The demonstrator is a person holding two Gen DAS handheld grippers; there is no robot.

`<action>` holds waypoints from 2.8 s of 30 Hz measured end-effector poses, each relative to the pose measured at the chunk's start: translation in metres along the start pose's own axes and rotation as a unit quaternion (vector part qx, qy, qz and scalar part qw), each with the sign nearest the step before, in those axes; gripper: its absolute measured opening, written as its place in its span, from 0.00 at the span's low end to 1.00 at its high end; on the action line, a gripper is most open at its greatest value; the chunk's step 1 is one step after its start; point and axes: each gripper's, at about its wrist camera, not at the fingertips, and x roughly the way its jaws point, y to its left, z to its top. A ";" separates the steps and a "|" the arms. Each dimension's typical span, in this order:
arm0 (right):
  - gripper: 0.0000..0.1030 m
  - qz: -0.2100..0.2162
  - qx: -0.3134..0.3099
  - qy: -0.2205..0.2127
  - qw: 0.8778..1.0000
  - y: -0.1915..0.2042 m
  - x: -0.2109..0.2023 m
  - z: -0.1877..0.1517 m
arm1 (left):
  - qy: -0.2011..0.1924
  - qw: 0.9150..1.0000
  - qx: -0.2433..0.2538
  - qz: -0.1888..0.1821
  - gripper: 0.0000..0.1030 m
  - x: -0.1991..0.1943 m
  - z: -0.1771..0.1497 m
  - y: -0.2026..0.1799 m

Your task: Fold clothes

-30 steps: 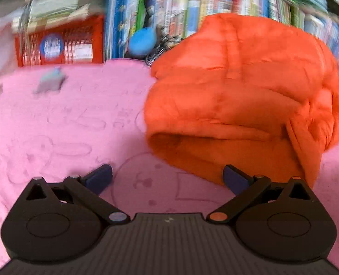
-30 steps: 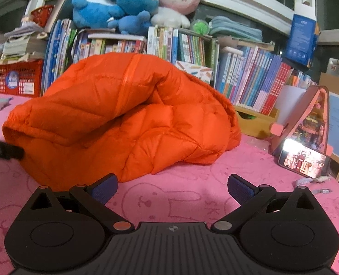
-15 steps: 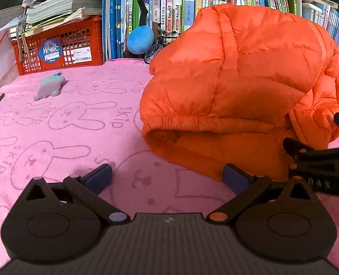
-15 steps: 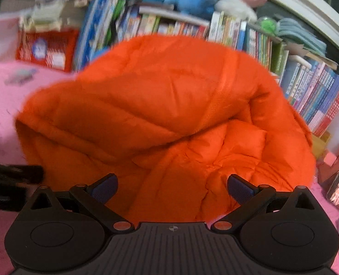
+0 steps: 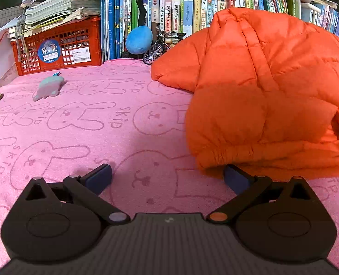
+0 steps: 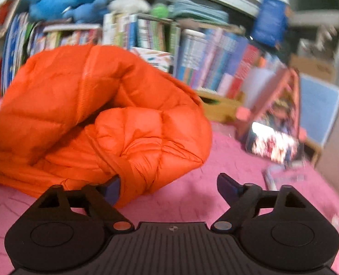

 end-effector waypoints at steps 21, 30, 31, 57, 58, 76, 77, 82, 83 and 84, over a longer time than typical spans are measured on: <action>0.38 -0.009 -0.001 -0.031 0.999 0.007 0.012 0.023 | 0.000 1.000 0.002 0.002 1.00 0.000 0.000 0.000; 0.68 0.022 0.098 0.041 0.994 -0.072 -0.009 -0.022 | 0.001 1.000 0.003 0.003 1.00 0.000 0.000 0.001; 0.70 0.015 0.074 0.030 0.997 -0.066 -0.015 -0.022 | 0.001 1.000 0.004 0.004 1.00 0.001 0.000 0.000; 0.23 0.052 0.056 -0.148 0.986 -0.023 -0.028 0.027 | -0.025 1.000 0.015 0.007 1.00 -0.010 -0.005 -0.006; 0.23 0.064 0.058 -0.149 0.985 -0.025 -0.032 0.027 | -0.044 0.999 0.025 0.007 1.00 -0.018 -0.007 -0.011; 0.22 0.182 0.121 -0.137 0.966 -0.073 -0.061 0.015 | -0.262 0.945 0.175 0.089 1.00 -0.034 0.029 -0.103; 0.22 0.156 0.117 -0.134 0.972 -0.075 -0.060 0.011 | -0.260 0.949 0.143 0.106 1.00 -0.033 0.040 -0.086; 0.18 0.068 0.137 -0.107 0.982 -0.096 -0.046 -0.005 | -0.230 0.961 -0.005 0.157 1.00 -0.043 0.064 0.004; 0.18 0.074 0.135 -0.102 0.983 -0.097 -0.045 -0.007 | -0.223 0.962 -0.018 0.158 1.00 -0.046 0.062 0.018; 0.18 0.095 0.122 -0.105 0.982 -0.092 -0.049 -0.009 | -0.219 0.962 -0.018 0.160 1.00 -0.049 0.058 0.026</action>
